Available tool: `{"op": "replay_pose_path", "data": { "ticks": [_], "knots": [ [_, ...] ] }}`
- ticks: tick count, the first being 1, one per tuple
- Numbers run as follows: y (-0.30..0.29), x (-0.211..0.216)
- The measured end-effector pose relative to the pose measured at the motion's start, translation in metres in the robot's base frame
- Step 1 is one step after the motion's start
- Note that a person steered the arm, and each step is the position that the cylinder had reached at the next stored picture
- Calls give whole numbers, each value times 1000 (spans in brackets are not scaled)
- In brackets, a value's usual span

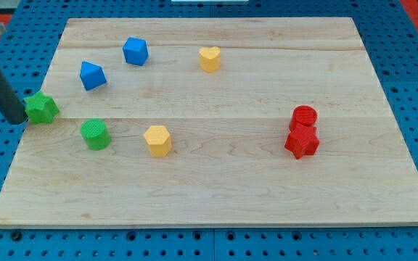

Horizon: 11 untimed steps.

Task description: Separate the red star and red circle from each other

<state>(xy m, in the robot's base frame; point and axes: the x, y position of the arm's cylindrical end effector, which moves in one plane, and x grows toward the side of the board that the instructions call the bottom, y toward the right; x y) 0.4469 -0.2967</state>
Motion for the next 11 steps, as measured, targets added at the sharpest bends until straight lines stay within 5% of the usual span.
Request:
{"op": "replay_pose_path", "data": {
  "ticks": [2,3,4,5,6,9,11],
  "knots": [
    [-8,3],
    [28,89],
    [141,141],
    [281,141],
    [370,130],
    [471,77],
    [452,-6]
  ]
}}
